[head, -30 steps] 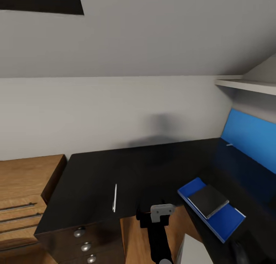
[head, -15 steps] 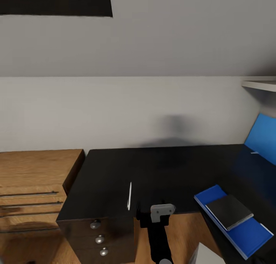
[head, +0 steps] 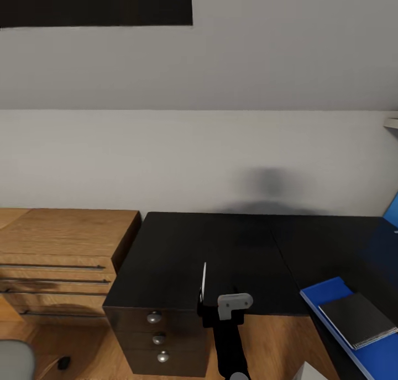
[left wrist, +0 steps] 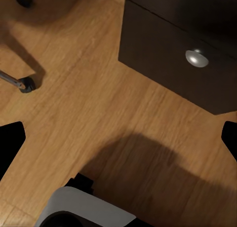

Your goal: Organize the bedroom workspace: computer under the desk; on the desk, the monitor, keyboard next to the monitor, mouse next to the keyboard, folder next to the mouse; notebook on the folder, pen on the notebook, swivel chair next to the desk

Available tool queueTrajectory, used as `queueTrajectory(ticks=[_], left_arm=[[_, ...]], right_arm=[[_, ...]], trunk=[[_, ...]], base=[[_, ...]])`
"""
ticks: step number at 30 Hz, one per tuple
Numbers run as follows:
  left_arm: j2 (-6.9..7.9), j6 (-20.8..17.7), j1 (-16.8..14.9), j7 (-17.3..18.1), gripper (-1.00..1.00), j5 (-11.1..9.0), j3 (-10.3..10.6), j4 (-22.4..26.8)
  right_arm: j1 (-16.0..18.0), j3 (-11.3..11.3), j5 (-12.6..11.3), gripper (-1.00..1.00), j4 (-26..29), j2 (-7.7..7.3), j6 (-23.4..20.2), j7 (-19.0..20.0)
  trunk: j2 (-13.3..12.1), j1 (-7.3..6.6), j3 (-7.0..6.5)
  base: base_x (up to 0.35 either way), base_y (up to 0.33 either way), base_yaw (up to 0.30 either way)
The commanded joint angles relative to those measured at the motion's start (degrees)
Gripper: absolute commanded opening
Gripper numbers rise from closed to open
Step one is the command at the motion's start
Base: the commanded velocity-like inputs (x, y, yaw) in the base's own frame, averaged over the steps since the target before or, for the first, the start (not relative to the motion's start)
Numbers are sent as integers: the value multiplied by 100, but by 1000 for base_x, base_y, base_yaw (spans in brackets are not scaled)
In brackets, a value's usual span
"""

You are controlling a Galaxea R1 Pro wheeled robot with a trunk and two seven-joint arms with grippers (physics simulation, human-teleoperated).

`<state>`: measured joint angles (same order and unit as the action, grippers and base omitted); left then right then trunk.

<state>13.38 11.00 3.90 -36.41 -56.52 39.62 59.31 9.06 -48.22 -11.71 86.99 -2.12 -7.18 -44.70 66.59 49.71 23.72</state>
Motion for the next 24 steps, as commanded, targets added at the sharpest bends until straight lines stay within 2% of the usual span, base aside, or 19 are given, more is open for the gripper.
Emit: queueTrajectory(ticks=[1, 7, 11, 13, 15, 16, 17, 18, 19, 20, 21, 24], left_arm=[[6, 43, -4, -18, 100, -58, 20, 10], [2, 43, -4, -21, 100, -54, 20, 8], [-4, 43, -4, -20, 100, -57, 27, -5], [-10, 40, -4, -30, 100, -76, 40, -28], [-10, 38, -4, -34, 100, -83, 46, -38], [-10, 36, -4, -37, 100, -85, 46, -43], [-10, 36, -4, -38, 100, -85, 44, -44], [-6, 35, -4, -40, 100, -86, 39, -48], [-5, 36, -4, -40, 100, -86, 35, -49], [-4, 36, -4, -41, 100, -87, 34, -51], [-3, 35, -4, -41, 100, -87, 32, -52], [-7, 35, -4, -41, 100, -89, 32, -55]], right_arm=[[8, -13, -16, 100, 10, -5, -47, -40], [8, 7, -16, 100, 9, -9, -47, -39], [13, 34, -25, 100, -38, 102, -74, -39], [46, 226, -22, 100, -273, 414, -103, -29], [122, 425, -16, 100, -479, 630, -126, -20], [283, 654, -11, 100, -731, 840, -168, -11], [394, 763, -7, 100, -869, 927, -198, -7], [824, 1020, -3, 100, -1302, 1101, -315, 5], [1145, 1130, -14, 100, -1605, 1167, -391, 17], [1306, 1170, -22, 100, -1768, 1191, -419, 28], [1618, 1236, -47, 100, -2118, 1212, -459, 65], [2065, 1324, -140, 100, -2692, 1212, -484, 162]], trunk=[[4, 1, 5], [4, 1, 5], [4, 1, 5], [4, 1, 5], [4, 1, 5], [4, 1, 5], [4, 1, 5], [4, 1, 5], [4, 1, 5], [4, 1, 5], [4, 1, 5], [4, 1, 5]], base=[[0, 0, 56], [0, 0, 18], [0, 0, 3], [0, 0, 1], [0, 0, 0], [0, 0, 0], [0, 0, 0], [0, 0, 0], [0, 0, 0], [0, 0, 0], [0, 0, 0], [0, 0, 0]])
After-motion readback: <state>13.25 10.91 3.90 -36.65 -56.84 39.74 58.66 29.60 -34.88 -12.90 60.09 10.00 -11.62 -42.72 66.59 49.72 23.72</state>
